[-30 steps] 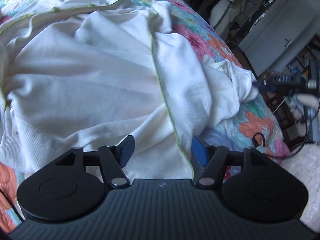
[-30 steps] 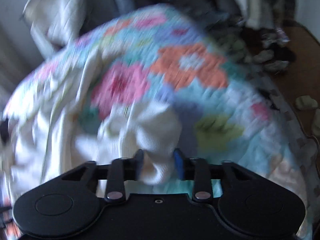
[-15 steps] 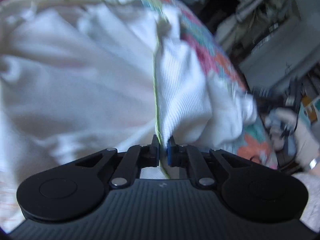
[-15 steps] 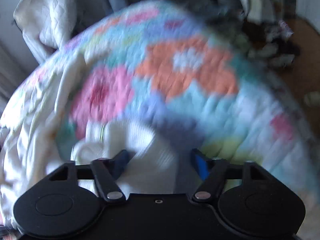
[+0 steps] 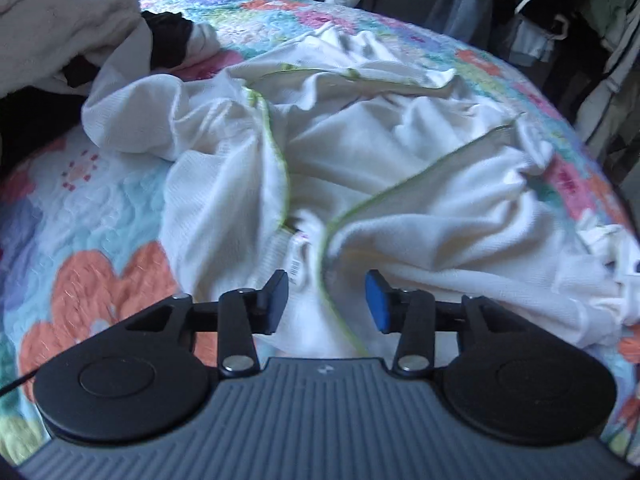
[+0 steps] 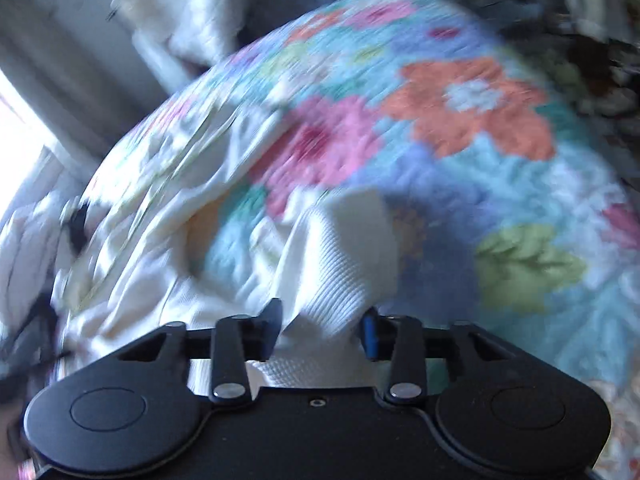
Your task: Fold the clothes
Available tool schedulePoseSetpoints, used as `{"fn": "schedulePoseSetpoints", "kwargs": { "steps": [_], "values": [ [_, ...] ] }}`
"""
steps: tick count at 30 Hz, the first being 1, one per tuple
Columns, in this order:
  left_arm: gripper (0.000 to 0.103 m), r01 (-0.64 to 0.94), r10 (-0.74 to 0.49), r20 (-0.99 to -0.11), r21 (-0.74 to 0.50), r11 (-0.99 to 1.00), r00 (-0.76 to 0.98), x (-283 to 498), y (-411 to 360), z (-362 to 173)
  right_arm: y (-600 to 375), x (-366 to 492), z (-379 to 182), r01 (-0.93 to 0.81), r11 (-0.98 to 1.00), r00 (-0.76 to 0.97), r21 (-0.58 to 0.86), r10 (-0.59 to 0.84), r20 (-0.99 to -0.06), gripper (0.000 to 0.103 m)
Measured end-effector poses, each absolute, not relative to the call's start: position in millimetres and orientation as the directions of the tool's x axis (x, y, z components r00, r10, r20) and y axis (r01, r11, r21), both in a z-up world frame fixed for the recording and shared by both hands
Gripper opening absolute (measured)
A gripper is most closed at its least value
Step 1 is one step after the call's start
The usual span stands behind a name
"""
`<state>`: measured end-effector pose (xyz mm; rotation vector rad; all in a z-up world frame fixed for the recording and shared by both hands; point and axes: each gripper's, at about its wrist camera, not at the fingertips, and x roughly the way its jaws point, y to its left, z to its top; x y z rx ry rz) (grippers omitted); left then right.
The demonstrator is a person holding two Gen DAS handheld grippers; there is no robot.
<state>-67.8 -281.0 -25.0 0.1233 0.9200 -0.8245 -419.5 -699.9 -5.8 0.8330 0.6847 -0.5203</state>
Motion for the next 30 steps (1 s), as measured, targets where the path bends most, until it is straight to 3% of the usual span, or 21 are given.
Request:
{"fn": "schedulePoseSetpoints", "kwargs": {
  "steps": [2, 6, 7, 10, 12, 13, 14, 16, 20, 23, 26, 28, 30],
  "values": [
    [0.058, 0.696, -0.602, -0.741, -0.263, 0.668, 0.298, -78.9, -276.0, -18.3, -710.5, -428.7, -8.8, 0.669, 0.51, 0.697, 0.541, -0.177, -0.695, 0.06],
    [0.072, 0.743, -0.621, -0.745, -0.27, 0.613, 0.242, -100.7, -268.1, -13.9, -738.4, -437.8, -33.3, 0.646, 0.315, 0.76, 0.695, -0.18, -0.625, 0.064],
    [0.074, 0.757, -0.624, -0.747, -0.266, 0.597, 0.23, -107.2, -266.9, -14.1, -740.4, -433.8, -35.4, 0.649, 0.311, 0.758, 0.695, -0.182, -0.626, 0.068],
    [0.08, 0.803, -0.604, -0.773, -0.229, 0.55, 0.194, -125.9, -276.7, -29.7, -737.9, -413.2, -33.8, 0.678, 0.382, 0.723, 0.628, -0.192, -0.664, 0.065],
    [0.08, 0.815, -0.597, -0.789, -0.245, 0.526, 0.148, -132.0, -287.7, -47.1, -736.2, -399.5, -32.8, 0.693, 0.428, 0.698, 0.58, -0.201, -0.687, 0.045],
    [0.08, 0.815, -0.593, -0.792, -0.244, 0.525, 0.145, -131.8, -293.3, -54.6, -735.4, -392.7, -32.2, 0.7, 0.45, 0.686, 0.555, -0.206, -0.698, 0.015],
    [0.08, 0.814, -0.589, -0.795, -0.241, 0.528, 0.146, -131.0, -298.9, -61.8, -734.5, -385.8, -31.7, 0.705, 0.472, 0.673, 0.529, -0.211, -0.709, 0.012],
    [0.072, 0.802, -0.569, -0.795, -0.193, 0.565, 0.209, -127.4, -306.2, -68.8, -731.1, -380.9, -20.8, 0.708, 0.512, 0.667, 0.487, -0.258, -0.699, 0.011],
    [0.011, 0.798, -0.586, -0.772, -0.18, 0.575, 0.248, -118.1, -298.6, -48.4, -706.4, -425.5, 51.0, 0.761, 0.54, 0.642, 0.361, -0.546, -0.537, 0.011],
    [0.008, 0.798, -0.621, -0.734, -0.188, 0.573, 0.273, -110.8, -283.1, -21.4, -695.1, -442.2, 68.9, 0.867, 0.486, 0.464, 0.111, -0.706, -0.535, 0.01],
    [0.008, 0.793, -0.644, -0.706, -0.195, 0.577, 0.295, -98.0, -272.1, -0.4, -699.6, -431.4, 41.4, 0.922, 0.369, 0.206, -0.118, -0.726, -0.657, 0.015],
    [0.008, 0.783, -0.657, -0.699, -0.228, 0.578, 0.282, -87.6, -270.5, 2.4, -674.1, -411.0, 49.3, 0.885, 0.422, 0.223, -0.199, -0.757, -0.614, 0.021],
    [0.008, 0.767, -0.658, -0.707, -0.264, 0.585, 0.259, -79.3, -271.1, -1.4, -644.5, -387.0, 63.4, 0.811, 0.534, 0.327, -0.238, -0.751, -0.573, 0.046]
  ]
}}
